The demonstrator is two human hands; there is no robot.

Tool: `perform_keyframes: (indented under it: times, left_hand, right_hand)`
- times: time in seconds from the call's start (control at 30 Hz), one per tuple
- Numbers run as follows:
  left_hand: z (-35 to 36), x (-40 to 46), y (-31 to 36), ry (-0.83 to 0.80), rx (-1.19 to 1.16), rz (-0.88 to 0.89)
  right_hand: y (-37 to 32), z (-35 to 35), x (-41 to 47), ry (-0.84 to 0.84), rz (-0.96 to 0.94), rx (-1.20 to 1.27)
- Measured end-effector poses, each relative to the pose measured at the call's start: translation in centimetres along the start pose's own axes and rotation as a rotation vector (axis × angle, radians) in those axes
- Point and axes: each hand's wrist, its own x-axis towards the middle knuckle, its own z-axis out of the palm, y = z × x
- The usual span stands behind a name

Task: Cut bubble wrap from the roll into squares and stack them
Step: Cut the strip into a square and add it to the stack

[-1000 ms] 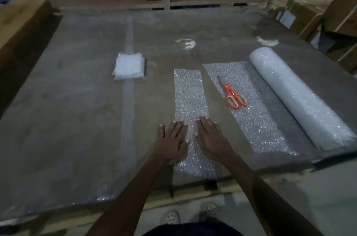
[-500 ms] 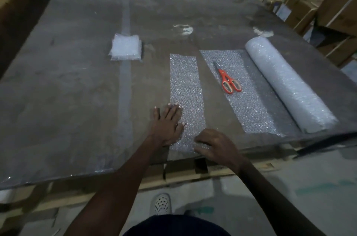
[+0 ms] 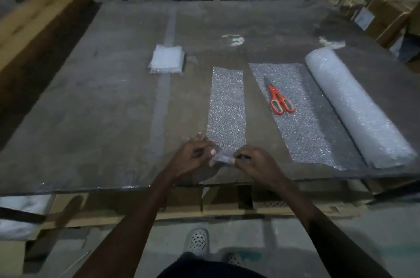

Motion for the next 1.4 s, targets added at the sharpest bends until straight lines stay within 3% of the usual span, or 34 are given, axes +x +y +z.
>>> perform_keyframes:
  times: [0.07,0.3,0.73,0.9,1.4]
  left_hand:
    - [-0.1,-0.2,0.7,0.029,-0.134,-0.015]
    - [-0.3,3.2,1.8,0.234,-0.244,-0.002]
    - [-5.0,16.3,-0.7,0.165,-0.373,0.029]
    - [-6.3,20.7,-1.5,0.208,-0.344,-0.052]
    - [-7.9,33.6,-2.5,0.298,0.039,-0.238]
  right_hand:
    - [-0.2,-0.9,0.8,-0.010,0.092,0.157]
    - [-1.5,-3.6,3.4,0.094,0.221,0.607]
    - [1.7,-4.9,13.8,0.422,0.323,0.582]
    - [2.7,-5.6,18.2,0.525,0.438,0.622]
    - [10.3,-7.5,31.2,0.558,0.630,0.540]
